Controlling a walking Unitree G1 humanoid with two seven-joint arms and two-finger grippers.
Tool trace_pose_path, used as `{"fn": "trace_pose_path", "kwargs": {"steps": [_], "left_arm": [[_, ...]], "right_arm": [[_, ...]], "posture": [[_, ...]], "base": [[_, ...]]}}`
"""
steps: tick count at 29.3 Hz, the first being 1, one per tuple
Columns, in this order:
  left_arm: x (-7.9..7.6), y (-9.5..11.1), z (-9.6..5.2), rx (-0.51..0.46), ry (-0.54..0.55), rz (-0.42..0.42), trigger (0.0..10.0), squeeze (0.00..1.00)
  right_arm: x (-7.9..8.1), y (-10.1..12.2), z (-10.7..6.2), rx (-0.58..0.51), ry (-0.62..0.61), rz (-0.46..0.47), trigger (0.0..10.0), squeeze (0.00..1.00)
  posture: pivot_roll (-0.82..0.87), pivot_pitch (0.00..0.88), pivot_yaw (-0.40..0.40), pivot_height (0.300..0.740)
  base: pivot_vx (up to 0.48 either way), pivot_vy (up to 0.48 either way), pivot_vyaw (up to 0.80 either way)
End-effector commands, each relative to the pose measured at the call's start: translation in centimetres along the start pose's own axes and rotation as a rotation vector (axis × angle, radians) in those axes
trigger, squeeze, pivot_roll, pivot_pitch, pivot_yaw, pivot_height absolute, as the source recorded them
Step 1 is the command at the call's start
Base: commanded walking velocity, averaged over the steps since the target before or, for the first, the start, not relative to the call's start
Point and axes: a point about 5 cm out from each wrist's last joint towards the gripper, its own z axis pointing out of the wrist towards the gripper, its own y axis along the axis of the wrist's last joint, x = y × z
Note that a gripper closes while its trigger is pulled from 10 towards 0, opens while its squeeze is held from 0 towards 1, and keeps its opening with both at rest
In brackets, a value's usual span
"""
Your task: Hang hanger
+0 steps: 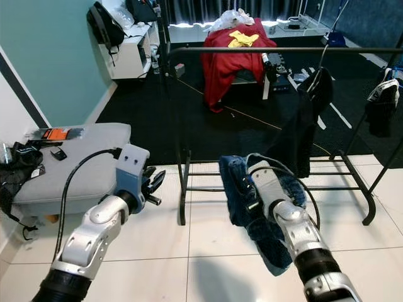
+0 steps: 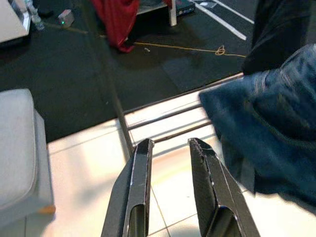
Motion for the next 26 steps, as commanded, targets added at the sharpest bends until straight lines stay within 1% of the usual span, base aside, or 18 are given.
{"fn": "trace_pose_path", "kwargs": {"steps": [1, 2, 4, 5, 6, 8, 9, 11, 14, 15, 16, 17, 19, 22, 23, 24, 26], "left_arm": [[0.4, -0.5, 0.1, 0.005, 0.041, -0.050, 10.0, 0.00], [0.4, -0.5, 0.1, 0.005, 0.041, -0.050, 10.0, 0.00], [1.1, -1.7, 0.1, 0.012, 0.128, -0.181, 10.0, 0.00], [1.4, -2.4, 0.1, 0.025, 0.171, -0.219, 10.0, 0.00], [1.6, -3.1, 0.0, 0.051, 0.204, -0.229, 10.0, 0.00], [1.6, -3.1, 0.0, 0.051, 0.204, -0.229, 10.0, 0.00], [1.7, -3.5, 0.0, 0.068, 0.219, -0.223, 10.0, 0.00], [1.2, -3.5, 0.0, 0.077, 0.215, -0.246, 10.0, 0.00], [1.1, -3.4, 0.0, 0.075, 0.215, -0.252, 10.0, 0.00], [1.1, -3.6, -0.1, 0.086, 0.229, -0.248, 10.0, 0.00], [1.1, -3.6, -0.1, 0.086, 0.229, -0.248, 10.0, 0.00], [1.2, -3.8, -0.2, 0.095, 0.240, -0.242, 10.0, 0.00], [1.3, -4.1, -0.5, 0.093, 0.232, -0.274, 10.0, 0.00], [1.4, -4.1, -0.6, 0.086, 0.224, -0.292, 10.0, 0.00], [1.5, -4.1, -0.6, 0.074, 0.222, -0.308, 10.0, 0.00], [1.5, -4.1, -0.6, 0.074, 0.222, -0.308, 10.0, 0.00], [1.8, -4.3, -0.1, 0.088, 0.245, -0.282, 10.0, 0.00]], "right_arm": [[0.5, 1.0, 0.1, -0.081, 0.007, -0.036, 10.0, 0.00], [0.5, 1.0, 0.1, -0.081, 0.007, -0.036, 10.0, 0.00], [0.7, 1.4, 0.1, -0.151, -0.054, 0.043, 10.0, 0.00], [0.7, 1.5, 0.1, -0.177, -0.078, 0.083, 10.0, 0.00], [0.8, 1.5, 0.0, -0.198, -0.095, 0.104, 10.0, 0.00], [0.8, 1.5, 0.0, -0.198, -0.095, 0.104, 10.0, 0.00], [0.9, 1.5, -0.1, -0.208, -0.102, 0.112, 10.0, 0.00], [1.2, 1.6, -0.3, -0.234, -0.090, 0.112, 10.0, 0.00], [1.3, 1.7, -0.3, -0.246, -0.086, 0.122, 10.0, 0.00], [1.4, 1.7, -0.3, -0.256, -0.089, 0.148, 10.0, 0.00], [1.4, 1.7, -0.3, -0.256, -0.089, 0.148, 10.0, 0.00], [1.5, 1.8, -0.2, -0.264, -0.092, 0.165, 10.0, 0.00], [1.7, 1.6, -0.1, -0.271, -0.098, 0.220, 10.0, 0.00], [1.9, 1.6, -0.1, -0.273, -0.101, 0.247, 10.0, 0.00], [2.0, 1.5, -0.1, -0.278, -0.112, 0.285, 10.0, 0.00], [2.0, 1.5, -0.1, -0.278, -0.112, 0.285, 10.0, 0.00], [2.5, 1.1, -0.4, -0.281, -0.129, 0.364, 10.0, 0.00]], "posture": [[0.09, 0.022, 0.039, 0.740], [0.09, 0.022, 0.039, 0.740], [0.07, 0.019, 0.050, 0.740], [0.07, 0.018, 0.050, 0.740], [0.06, 0.022, 0.047, 0.740], [0.06, 0.022, 0.047, 0.740], [0.07, 0.023, 0.043, 0.740], [0.08, 0.026, 0.038, 0.740], [0.08, 0.026, 0.037, 0.740], [0.09, 0.035, 0.038, 0.740], [0.09, 0.035, 0.038, 0.740], [0.09, 0.035, 0.038, 0.740], [0.08, 0.027, 0.050, 0.740], [0.08, 0.026, 0.052, 0.740], [0.07, 0.022, 0.057, 0.740], [0.07, 0.022, 0.057, 0.740], [0.06, 0.014, 0.056, 0.740]], "base": [[0.000, 0.000, 0.00], [0.000, 0.000, 0.00], [0.000, 0.000, 0.00], [0.000, 0.000, 0.00], [0.000, 0.000, 0.00], [0.000, 0.000, 0.00], [0.000, 0.000, 0.00], [0.000, 0.000, 0.00], [0.000, 0.000, 0.00], [0.000, 0.000, 0.00], [0.000, 0.000, 0.00], [0.000, 0.000, 0.00], [0.000, 0.000, 0.00], [0.000, 0.000, 0.00], [0.000, 0.000, 0.00], [0.000, 0.000, 0.00], [0.000, 0.000, 0.00]]}}
